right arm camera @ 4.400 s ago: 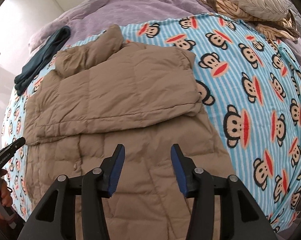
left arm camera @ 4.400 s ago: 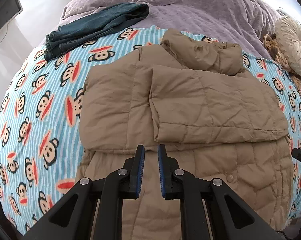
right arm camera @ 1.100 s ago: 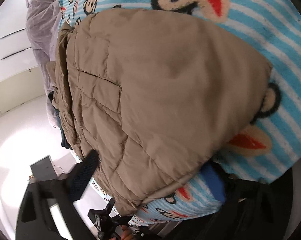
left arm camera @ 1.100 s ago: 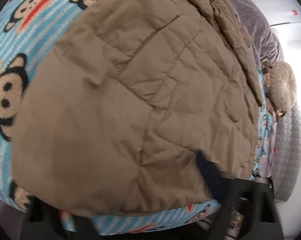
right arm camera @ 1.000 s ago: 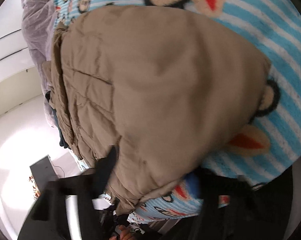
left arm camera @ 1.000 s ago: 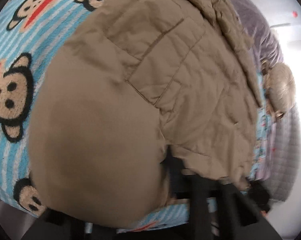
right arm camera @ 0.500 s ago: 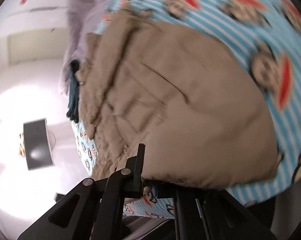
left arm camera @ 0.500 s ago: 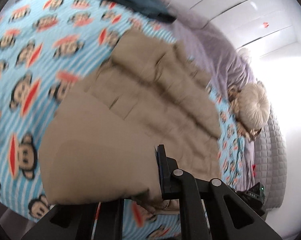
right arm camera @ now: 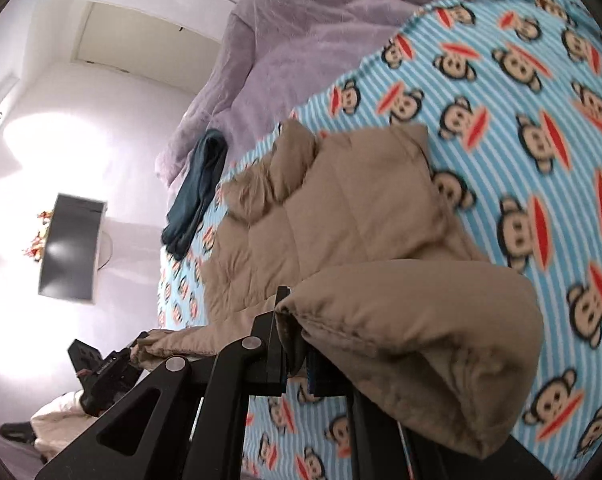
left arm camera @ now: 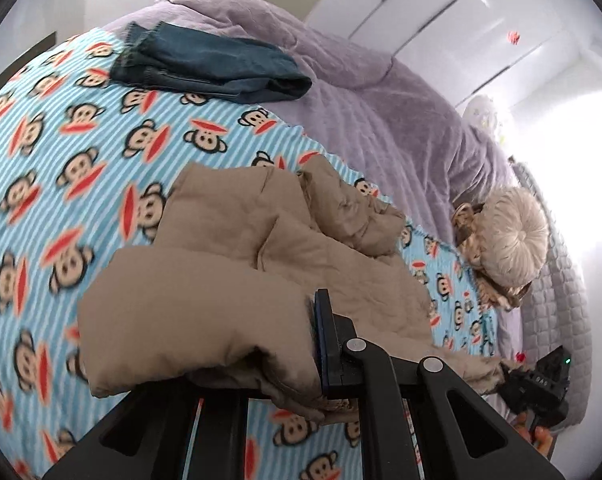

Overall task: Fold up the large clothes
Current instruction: 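Lift the hem with both tools and fold it over toward the collar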

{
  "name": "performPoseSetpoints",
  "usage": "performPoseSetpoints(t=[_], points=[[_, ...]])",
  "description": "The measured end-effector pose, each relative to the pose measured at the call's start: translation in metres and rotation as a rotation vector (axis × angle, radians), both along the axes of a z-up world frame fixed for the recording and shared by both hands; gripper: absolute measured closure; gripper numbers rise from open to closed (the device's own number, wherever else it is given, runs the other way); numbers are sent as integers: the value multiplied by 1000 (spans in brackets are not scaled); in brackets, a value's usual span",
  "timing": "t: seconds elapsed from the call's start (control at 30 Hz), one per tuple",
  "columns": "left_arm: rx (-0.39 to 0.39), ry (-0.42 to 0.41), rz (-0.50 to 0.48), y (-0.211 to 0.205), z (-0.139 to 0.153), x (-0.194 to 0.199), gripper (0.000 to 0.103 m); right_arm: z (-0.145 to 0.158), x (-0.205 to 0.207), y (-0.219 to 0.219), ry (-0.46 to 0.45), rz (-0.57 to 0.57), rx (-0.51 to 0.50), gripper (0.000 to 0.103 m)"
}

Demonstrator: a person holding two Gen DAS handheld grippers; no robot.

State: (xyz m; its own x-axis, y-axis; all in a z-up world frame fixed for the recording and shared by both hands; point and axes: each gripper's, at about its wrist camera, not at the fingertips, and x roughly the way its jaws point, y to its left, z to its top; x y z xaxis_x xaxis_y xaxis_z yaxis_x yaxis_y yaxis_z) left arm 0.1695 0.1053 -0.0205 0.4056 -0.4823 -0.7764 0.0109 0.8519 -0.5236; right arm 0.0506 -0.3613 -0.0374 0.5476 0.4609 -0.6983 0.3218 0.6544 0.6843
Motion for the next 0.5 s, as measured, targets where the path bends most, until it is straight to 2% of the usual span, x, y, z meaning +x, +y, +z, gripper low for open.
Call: performPoseSetpoints(t=[0.23,0.37,0.5], points=[[116,65,-115,-18,-9,70,90,1,69,1,40,-13,-35,96],[141,111,-151,-25,-30,104,89,-10,109,-6,93,-15,-28,96],[164,145,-154,-31,-59,131,89,-34,146,-13,153,-16,-21,96]])
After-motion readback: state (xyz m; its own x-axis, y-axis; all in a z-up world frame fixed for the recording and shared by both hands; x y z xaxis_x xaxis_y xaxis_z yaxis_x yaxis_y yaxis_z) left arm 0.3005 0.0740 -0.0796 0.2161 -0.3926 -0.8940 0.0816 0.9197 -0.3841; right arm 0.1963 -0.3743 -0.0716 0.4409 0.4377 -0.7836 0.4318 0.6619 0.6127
